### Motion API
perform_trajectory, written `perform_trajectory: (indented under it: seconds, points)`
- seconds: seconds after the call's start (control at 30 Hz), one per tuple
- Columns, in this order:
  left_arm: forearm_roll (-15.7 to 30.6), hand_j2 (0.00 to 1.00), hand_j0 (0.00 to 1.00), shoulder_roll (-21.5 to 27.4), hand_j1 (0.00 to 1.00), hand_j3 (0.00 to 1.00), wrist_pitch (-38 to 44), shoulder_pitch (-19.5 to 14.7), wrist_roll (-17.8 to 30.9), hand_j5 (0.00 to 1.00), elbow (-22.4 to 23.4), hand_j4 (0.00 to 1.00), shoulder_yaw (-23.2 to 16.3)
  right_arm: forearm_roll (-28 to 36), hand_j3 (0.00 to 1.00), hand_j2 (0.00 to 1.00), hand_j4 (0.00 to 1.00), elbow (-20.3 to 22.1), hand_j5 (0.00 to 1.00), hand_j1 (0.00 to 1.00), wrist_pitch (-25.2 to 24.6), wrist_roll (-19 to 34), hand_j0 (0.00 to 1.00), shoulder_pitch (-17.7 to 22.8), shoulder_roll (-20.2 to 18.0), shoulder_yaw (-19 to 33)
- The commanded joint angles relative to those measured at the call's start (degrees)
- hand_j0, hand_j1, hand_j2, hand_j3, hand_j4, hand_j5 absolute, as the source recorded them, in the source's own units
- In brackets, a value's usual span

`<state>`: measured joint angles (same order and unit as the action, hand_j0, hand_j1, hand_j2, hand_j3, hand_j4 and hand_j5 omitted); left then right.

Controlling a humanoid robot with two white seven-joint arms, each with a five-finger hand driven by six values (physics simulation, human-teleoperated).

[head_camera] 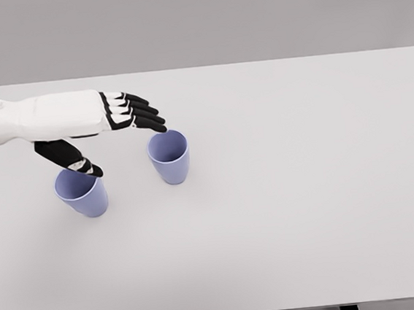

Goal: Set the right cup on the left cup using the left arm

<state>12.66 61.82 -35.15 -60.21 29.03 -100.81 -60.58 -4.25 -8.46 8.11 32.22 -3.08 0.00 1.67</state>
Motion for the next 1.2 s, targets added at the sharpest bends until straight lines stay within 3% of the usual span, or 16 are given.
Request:
perform_trajectory:
  seconds: [0.0,0.2,0.3,0.5,0.67,0.97,1.17]
  points:
    - [0.4,1.00,1.00,0.1,1.00,1.00,0.1,0.0,0.0,1.00,-0.1,1.00,-0.2,-0.1,1.00,1.00,1.00,-0.2,1.00,1.00,0.1,-0.1,1.00,0.0,0.0,-0.2]
    - [0.5,1.00,1.00,-2.3,1.00,1.00,0.1,-1.5,0.0,1.00,1.0,1.00,-0.2,0.0,1.00,1.00,1.00,-0.3,1.00,1.00,0.0,0.0,1.00,1.1,0.0,0.2]
    - [0.1,1.00,1.00,-5.3,1.00,1.00,0.1,-1.6,0.0,1.00,4.8,1.00,-0.1,0.0,1.00,1.00,1.00,-0.3,1.00,1.00,0.0,0.0,1.00,1.1,0.0,0.3]
    - [0.0,1.00,1.00,-8.0,1.00,1.00,0.1,-1.4,-0.5,1.00,5.3,1.00,-0.2,0.0,1.00,1.00,1.00,-0.3,1.00,1.00,0.0,0.0,1.00,1.1,0.0,0.3]
    - [-2.4,1.00,1.00,-9.1,1.00,1.00,0.1,-1.1,-0.4,1.00,5.9,1.00,-3.1,0.0,1.00,1.00,1.00,-0.3,1.00,1.00,0.0,0.0,1.00,1.1,0.0,0.3]
    - [-4.4,1.00,1.00,-14.5,1.00,1.00,0.1,0.4,-0.5,1.00,18.4,1.00,-3.1,0.0,1.00,1.00,1.00,-0.3,1.00,1.00,0.0,0.0,1.00,1.1,0.0,0.3]
    - [-5.6,1.00,1.00,-17.6,1.00,1.00,0.1,1.8,-0.5,1.00,18.8,1.00,-3.5,0.0,1.00,1.00,1.00,-0.3,1.00,1.00,0.0,0.0,1.00,1.1,0.0,0.3]
